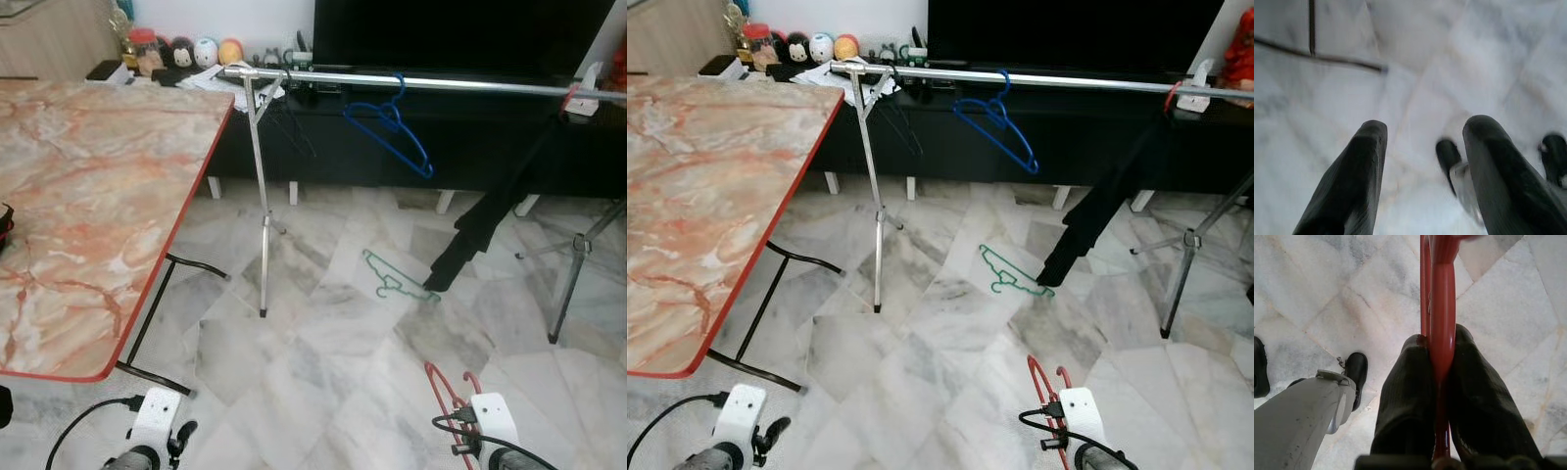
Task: Hang hanger
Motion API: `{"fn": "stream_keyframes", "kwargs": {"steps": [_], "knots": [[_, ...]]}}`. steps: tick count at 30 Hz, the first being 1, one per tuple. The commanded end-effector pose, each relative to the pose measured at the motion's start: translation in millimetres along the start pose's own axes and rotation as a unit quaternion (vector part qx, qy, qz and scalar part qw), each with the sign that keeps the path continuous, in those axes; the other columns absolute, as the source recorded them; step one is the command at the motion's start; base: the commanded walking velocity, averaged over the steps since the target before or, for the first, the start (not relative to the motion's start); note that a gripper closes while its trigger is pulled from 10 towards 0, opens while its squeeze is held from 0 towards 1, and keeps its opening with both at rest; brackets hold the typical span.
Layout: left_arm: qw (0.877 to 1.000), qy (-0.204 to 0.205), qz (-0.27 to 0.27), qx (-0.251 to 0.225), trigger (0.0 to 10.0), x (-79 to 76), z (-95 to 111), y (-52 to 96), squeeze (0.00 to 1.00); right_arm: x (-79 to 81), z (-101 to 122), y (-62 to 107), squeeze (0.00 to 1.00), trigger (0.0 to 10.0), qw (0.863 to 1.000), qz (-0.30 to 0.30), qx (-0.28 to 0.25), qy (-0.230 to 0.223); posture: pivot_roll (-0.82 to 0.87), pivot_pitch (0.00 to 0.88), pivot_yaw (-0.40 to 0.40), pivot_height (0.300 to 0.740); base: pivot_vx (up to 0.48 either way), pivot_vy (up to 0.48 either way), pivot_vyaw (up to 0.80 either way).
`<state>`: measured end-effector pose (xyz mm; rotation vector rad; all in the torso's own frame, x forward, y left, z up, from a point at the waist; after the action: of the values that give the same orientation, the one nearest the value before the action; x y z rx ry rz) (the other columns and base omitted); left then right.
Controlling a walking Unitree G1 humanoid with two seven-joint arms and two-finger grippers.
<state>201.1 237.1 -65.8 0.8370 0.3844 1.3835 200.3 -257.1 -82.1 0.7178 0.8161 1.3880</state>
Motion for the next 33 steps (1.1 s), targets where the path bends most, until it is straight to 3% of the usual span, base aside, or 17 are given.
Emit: {"fn": "stream_keyframes", "kwargs": {"steps": [1, 6, 13, 19, 22, 27, 33], "knots": [[0.999, 0.027, 0.007, 0.028, 10.0, -2.0, -16.1, -0.6, 0.0, -3.1, 1.7, 0.5, 0.0, 10.0, 1.0, -0.005, -0.005, -0.009, 0.0, 0.061, -0.058, 0.74, 0.0, 0.0, 0.0], [0.996, 0.064, 0.017, 0.066, 10.0, -8.8, -29.3, -3.4, 0.0, -3.5, 1.2, 0.7, 0.0, 10.0, 1.0, -0.005, -0.004, -0.008, 0.01, 0.052, -0.06, 0.74, 0.0, 0.0, 0.0], [0.993, 0.081, 0.027, 0.085, 10.0, -12.7, -32.3, -6.3, 0.0, -3.4, -0.2, 0.9, 0.0, 10.0, 1.0, -0.006, -0.007, -0.013, -0.01, 0.028, -0.055, 0.74, 0.0, 0.0, 0.0], [0.996, 0.049, 0.01, 0.078, 10.0, -20.9, -28.0, -9.7, 0.0, -3.7, -1.8, 1.1, 0.0, 10.0, 1.0, -0.012, -0.008, -0.013, -0.02, 0.01, -0.052, 0.74, 0.044, 0.0, 0.0], [0.993, 0.067, 0.027, 0.092, 10.0, -19.4, -34.5, -7.9, 0.0, -4.2, -3.3, 1.3, 0.0, 10.0, 1.0, -0.014, -0.006, -0.013, -0.03, 0.0, -0.057, 0.74, 0.271, 0.0, 0.0], [0.994, 0.06, 0.021, 0.092, 10.0, -22.2, -36.0, -7.5, 0.0, -5.1, -4.2, 1.4, 0.0, 10.0, 1.0, -0.018, -0.003, -0.013, -0.02, 0.0, -0.055, 0.74, 0.274, 0.0, 0.0], [0.995, 0.039, 0.009, 0.09, 10.0, -26.5, -37.9, -6.8, 0.0, -3.1, -5.5, 1.2, 0.0, 10.0, 1.0, -0.013, -0.002, -0.012, -0.03, 0.0, -0.048, 0.74, 0.278, 0.0, -0.63]]}}
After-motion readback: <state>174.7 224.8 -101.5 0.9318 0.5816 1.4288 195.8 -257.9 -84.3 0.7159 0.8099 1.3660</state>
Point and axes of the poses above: a point about 5 cm out from each wrist's last joint towards the gripper, its own y axis pointing back from the gripper into the wrist, its own z axis along the axis of the wrist's last joint, x = y × z, the point moved 2 cm from there along -y, pointing out of the wrist towards the gripper, and after that the axes turned 4 degrees about -y, right-handed, at the moved point
